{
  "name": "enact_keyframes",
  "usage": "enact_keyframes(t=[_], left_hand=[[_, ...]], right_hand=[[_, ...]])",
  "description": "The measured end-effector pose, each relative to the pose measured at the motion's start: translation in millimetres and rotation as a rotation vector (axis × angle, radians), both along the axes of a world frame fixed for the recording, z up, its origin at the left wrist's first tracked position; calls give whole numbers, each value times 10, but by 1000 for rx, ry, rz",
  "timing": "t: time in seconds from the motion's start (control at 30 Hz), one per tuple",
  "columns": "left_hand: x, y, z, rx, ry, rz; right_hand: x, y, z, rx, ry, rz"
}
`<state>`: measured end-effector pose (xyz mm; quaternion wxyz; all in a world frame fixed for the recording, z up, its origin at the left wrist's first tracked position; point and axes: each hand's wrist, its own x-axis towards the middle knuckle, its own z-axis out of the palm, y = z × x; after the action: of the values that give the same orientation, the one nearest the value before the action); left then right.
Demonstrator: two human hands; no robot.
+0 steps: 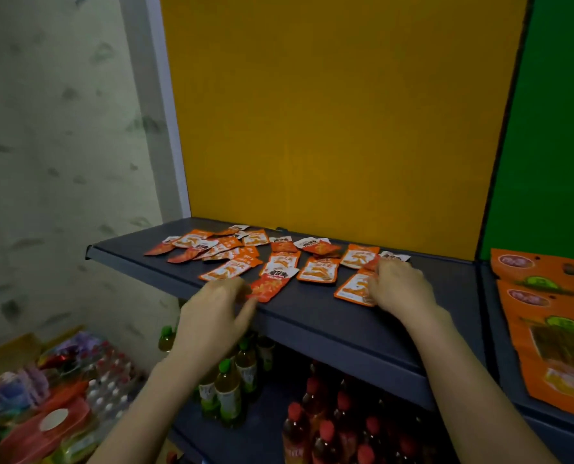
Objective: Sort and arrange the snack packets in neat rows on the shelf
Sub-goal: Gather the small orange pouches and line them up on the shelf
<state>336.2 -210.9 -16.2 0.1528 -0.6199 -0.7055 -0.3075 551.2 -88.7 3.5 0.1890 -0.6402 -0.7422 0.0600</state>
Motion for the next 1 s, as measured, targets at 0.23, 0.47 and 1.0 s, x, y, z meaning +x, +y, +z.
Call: enact_keyframes(t=[0.23,0.47,1.0], left_hand=[[210,1144,109,-191,-114,-128],[394,1748,134,-435,17,-69],[205,1980,175,-522,-367,-460]], right_hand=[[-111,104,-55,-17,-111,-109],[-257,106,-103,64,-281,-182],[-7,60,107,-306,326,-281]])
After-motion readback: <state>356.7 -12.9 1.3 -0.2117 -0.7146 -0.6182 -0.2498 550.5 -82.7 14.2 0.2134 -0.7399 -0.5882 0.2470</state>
